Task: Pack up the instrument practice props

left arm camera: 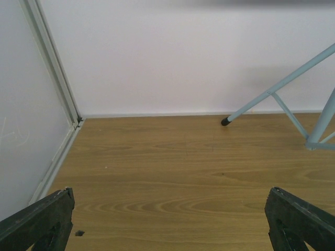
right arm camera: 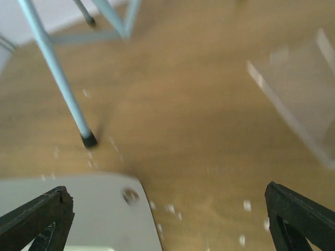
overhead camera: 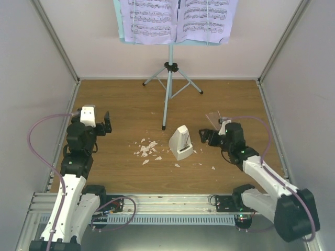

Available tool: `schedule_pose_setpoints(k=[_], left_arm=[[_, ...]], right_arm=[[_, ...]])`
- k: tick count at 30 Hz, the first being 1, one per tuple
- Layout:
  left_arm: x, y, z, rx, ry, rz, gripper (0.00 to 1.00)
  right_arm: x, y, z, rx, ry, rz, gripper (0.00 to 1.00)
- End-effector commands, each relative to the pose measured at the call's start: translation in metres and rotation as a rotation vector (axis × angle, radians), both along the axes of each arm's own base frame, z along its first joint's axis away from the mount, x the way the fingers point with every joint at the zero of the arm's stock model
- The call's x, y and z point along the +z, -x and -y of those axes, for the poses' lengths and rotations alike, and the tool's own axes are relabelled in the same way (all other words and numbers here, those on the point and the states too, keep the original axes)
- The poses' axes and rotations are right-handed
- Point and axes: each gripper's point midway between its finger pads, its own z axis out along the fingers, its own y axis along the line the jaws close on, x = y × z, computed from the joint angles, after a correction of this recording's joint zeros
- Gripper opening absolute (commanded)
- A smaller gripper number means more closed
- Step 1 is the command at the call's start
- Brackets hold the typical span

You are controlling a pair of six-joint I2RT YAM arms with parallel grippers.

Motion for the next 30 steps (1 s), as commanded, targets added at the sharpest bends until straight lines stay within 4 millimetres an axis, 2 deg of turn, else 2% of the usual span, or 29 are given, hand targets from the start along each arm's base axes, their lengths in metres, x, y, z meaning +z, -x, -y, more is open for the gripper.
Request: schedule_pose_setpoints(k=[1, 3, 6, 12, 14, 17, 24, 27, 30], left_arm=[[0.011, 0.004, 0.005, -0.012, 0.008, 0.053, 0.99], [0.010, 0.004, 0.007, -0.018, 0.007, 0.057, 0.99], [0.009, 0.002, 0.009, -0.028, 0.007, 0.052, 0.99], [0.007, 0.000, 0.010, -0.030, 0.001, 0.039, 0.99], [0.007, 0.000, 0.008, -0.017, -0.006, 0.041, 0.99], [0.005, 0.001, 0.006, -0.010, -0.016, 0.042, 0.99], [-0.001, -0.002, 0.004, -0.001, -0.063, 0.038, 0.99], [-0.002, -0.003, 0.003, -0.002, -0.079, 0.037, 0.99], [-0.004, -0.003, 0.003, -0.002, -0.087, 0.032, 0.99]], right_arm=[[-0.053, 0.021, -0.026, 0.133, -0.206, -0.190, 1.00], [-0.060, 0.022, -0.031, 0.144, -0.244, -0.212, 0.97], [-0.059, 0.017, -0.026, 0.120, -0.220, -0.183, 0.91], [-0.058, 0.007, -0.021, 0.125, -0.110, -0.179, 0.71], [-0.065, 0.007, -0.023, 0.148, -0.092, -0.200, 0.62], [-0.074, 0.010, -0.028, 0.193, -0.087, -0.226, 0.55], [-0.089, 0.032, -0.049, 0.345, -0.135, -0.254, 0.50], [-0.088, 0.041, -0.061, 0.421, -0.167, -0.257, 0.49], [-0.087, 0.043, -0.062, 0.437, -0.163, -0.236, 0.49]])
